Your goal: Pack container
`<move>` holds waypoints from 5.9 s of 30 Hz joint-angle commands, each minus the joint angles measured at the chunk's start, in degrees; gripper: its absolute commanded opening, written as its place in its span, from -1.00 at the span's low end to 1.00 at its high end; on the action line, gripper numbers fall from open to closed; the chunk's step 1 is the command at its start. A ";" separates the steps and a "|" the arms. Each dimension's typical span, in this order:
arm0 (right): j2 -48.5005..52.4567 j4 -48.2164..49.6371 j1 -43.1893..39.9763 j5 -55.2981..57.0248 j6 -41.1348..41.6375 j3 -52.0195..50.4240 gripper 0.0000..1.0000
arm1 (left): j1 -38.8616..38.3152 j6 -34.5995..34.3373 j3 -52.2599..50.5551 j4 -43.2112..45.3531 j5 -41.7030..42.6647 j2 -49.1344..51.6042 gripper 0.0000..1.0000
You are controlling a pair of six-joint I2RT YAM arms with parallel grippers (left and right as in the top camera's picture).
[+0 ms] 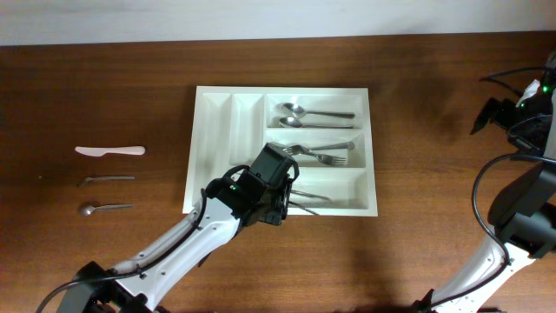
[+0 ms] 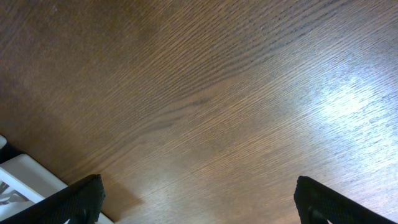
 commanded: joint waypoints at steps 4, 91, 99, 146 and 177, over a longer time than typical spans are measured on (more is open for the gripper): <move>-1.44 -0.02 0.26 -0.33 -0.44 0.81 0.97 | 1.81 -0.44 0.66 1.20 -0.50 0.59 0.27; -1.44 -0.02 0.26 -0.33 -0.44 0.81 0.97 | 68.87 46.01 6.03 -13.92 -10.99 17.53 0.99; -1.44 -0.02 0.26 -0.33 -0.44 0.81 0.97 | 68.87 46.01 6.03 -14.03 -10.97 17.62 0.99; -1.44 -0.02 0.26 -0.33 -0.44 0.81 0.97 | 59.17 72.15 18.05 -11.91 -6.97 17.38 -0.96; -1.44 -0.02 0.26 -0.33 -0.44 0.81 0.97 | 64.83 51.23 18.64 -16.76 -7.26 20.79 0.88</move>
